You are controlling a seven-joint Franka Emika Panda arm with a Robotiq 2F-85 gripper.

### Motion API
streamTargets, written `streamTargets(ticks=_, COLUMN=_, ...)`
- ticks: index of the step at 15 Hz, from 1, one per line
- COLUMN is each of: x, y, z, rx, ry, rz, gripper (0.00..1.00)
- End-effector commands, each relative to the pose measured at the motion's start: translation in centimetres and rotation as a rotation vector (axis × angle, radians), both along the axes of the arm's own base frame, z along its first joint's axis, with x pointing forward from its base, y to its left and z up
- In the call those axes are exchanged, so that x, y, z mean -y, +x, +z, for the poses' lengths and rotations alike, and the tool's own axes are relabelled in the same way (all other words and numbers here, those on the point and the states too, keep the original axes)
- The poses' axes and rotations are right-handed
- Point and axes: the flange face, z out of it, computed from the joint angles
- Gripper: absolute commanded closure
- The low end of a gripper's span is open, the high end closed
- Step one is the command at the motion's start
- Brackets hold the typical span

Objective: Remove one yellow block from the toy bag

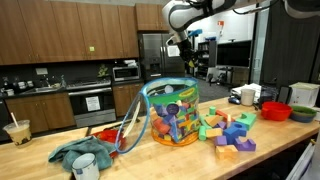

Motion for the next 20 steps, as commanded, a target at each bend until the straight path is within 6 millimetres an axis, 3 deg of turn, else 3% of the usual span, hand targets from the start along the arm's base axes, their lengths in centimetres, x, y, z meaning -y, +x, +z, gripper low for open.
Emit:
streamTargets(ticks=1, x=1.5, y=-4.0, z=-2.2, rx=0.026, ry=0.015, rz=-0.176, gripper=0.82)
streamTargets(ticks=7, x=2.4, y=-8.0, z=-6.4, rx=0.167, ry=0.038, rz=-0.413, gripper=0.82)
streamTargets(ticks=13, x=2.8, y=-12.3, z=-11.1, rx=0.344, ry=0.012, rz=-0.505, gripper=0.82)
streamTargets(ticks=20, x=1.6, y=-18.5, z=-17.7, rx=0.336, ry=0.008, rz=-0.613, gripper=0.82)
